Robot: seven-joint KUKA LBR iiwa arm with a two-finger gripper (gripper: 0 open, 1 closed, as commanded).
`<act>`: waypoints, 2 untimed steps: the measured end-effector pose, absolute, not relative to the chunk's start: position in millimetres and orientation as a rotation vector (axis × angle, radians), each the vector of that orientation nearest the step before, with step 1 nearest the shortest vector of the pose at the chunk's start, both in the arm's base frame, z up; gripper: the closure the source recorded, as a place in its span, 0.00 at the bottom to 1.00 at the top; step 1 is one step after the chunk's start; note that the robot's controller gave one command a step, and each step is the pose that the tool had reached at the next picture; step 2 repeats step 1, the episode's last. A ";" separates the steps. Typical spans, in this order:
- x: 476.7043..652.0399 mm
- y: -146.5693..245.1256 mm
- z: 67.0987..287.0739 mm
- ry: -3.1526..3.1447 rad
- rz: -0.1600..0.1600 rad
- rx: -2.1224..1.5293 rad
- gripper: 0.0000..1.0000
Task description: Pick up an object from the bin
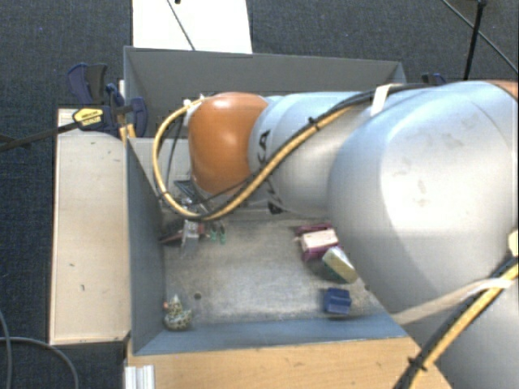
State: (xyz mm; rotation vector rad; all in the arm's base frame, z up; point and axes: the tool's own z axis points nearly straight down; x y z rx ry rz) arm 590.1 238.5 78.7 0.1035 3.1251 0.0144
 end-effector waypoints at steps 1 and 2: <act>575.0 249.4 232.8 3.129 0.008 0.164 1.00; 575.0 249.4 232.8 3.129 0.008 0.164 1.00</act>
Offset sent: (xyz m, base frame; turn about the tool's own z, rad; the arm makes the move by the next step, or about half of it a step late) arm -0.0167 0.0098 0.1488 0.0415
